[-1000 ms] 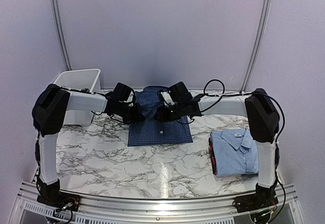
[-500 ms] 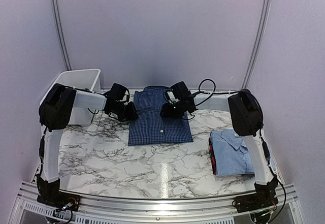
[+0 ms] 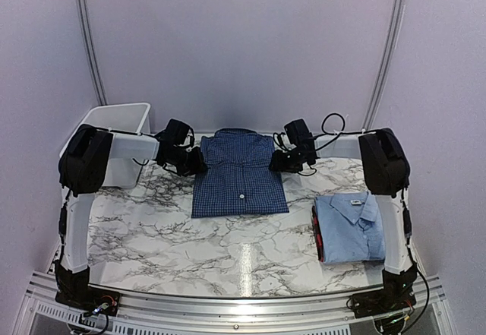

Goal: Fold and stack the long sleeve shirts
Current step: Smooth out the 2/3-rectangle-folded shirt at the center of the board.

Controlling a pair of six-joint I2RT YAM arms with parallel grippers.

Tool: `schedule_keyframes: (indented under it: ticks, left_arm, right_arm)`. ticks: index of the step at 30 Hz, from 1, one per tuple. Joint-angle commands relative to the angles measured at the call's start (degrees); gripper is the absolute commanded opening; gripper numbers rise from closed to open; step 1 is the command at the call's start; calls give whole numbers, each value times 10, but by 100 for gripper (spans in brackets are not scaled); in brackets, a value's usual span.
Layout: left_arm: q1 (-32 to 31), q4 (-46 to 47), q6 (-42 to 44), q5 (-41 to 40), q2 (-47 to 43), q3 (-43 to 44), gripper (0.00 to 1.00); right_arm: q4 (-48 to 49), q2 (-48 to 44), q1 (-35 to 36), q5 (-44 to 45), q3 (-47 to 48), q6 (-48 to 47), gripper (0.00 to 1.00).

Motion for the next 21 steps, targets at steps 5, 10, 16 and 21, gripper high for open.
schedule_keyframes:
  ticks: [5, 10, 16, 21]
  left_arm:
    - [11, -33, 21, -16, -2, 22, 14]
    - [20, -45, 32, -33, -19, 22, 14]
    - [30, -53, 40, -29, -38, 20, 14]
    - [30, -53, 45, -16, -65, -4, 14]
  right_arm:
    - [-6, -33, -10, 9, -9, -6, 50]
    - [3, -86, -3, 15, -18, -8, 48]
    - [37, -85, 15, -33, -12, -13, 45]
    - [34, -41, 19, -31, 21, -23, 44]
